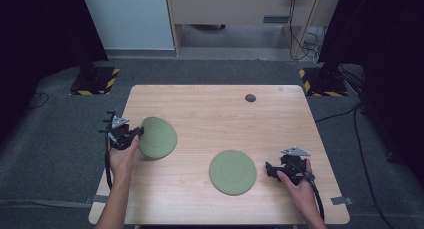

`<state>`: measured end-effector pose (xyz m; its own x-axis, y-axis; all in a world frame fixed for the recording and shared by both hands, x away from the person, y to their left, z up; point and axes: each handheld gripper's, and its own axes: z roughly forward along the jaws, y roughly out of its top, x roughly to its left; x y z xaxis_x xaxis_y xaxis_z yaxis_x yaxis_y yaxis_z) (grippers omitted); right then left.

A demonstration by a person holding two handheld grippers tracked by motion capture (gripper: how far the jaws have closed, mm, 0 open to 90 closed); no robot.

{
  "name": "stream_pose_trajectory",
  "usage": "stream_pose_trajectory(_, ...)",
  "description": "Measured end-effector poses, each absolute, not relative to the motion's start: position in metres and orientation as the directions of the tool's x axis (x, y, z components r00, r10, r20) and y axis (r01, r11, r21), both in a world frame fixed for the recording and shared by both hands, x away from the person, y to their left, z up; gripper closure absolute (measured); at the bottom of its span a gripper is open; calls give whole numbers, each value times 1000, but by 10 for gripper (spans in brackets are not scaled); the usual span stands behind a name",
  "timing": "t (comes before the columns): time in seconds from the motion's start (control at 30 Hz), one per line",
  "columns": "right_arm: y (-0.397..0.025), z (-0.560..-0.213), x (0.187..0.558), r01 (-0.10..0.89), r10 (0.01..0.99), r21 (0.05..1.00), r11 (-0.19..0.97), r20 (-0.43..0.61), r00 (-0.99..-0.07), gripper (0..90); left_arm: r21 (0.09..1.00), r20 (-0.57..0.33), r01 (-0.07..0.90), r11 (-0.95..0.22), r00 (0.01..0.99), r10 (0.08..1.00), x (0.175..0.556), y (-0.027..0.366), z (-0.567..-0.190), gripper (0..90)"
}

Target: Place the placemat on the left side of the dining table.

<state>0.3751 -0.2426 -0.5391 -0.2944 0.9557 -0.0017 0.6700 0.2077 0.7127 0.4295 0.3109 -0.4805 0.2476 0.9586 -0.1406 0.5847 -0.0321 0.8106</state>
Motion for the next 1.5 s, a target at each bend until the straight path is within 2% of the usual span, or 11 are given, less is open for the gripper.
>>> stream_pose_trajectory(0.83, -243, -539, 374, 669, 954, 713, 211, -3, -299, 31, 761, -142, 647, -48, 238, 961, 444, 333, -496, 834)
stream_pose_trajectory(1.5, -243, -539, 375, 669, 954, 713, 211, -2, -299, 30, 722, -74, 682, -114, 241, 968, 449, 336, -500, 712)
